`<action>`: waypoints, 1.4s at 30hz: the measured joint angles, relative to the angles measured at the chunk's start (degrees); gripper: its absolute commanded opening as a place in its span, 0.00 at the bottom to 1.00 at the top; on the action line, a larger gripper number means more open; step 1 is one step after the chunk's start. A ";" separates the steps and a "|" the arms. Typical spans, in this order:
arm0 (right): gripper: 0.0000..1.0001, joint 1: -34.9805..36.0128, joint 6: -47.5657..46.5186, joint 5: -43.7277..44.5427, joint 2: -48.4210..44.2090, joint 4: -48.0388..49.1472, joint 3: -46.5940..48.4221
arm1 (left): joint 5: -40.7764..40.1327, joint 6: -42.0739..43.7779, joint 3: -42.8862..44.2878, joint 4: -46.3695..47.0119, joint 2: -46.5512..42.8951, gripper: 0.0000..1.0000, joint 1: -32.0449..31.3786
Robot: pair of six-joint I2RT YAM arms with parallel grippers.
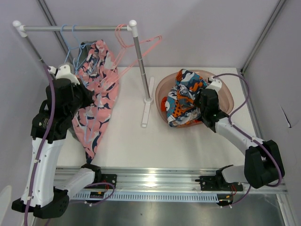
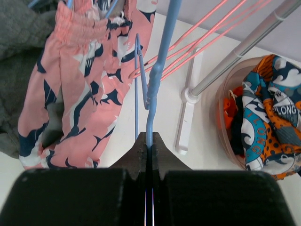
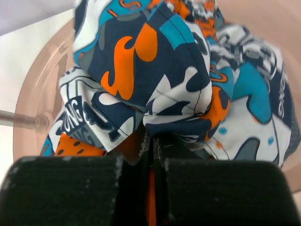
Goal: Remove the shorts from the hanger
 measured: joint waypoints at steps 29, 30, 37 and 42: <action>0.99 12.90 10.29 -0.33 -30.71 -23.04 -13.64 | 10.49 -1.38 19.12 -0.70 13.66 0.00 0.00; 0.99 13.11 10.29 -0.07 -31.36 -23.87 -13.62 | 11.82 -1.84 16.81 -0.81 12.31 0.00 0.00; 0.99 13.86 10.29 0.92 -34.36 -28.17 -13.40 | 15.45 -3.23 4.31 -3.34 2.62 0.00 0.00; 0.99 15.17 10.86 1.77 -36.28 -30.99 -13.40 | 18.21 -3.26 1.51 -4.42 -1.53 0.00 0.00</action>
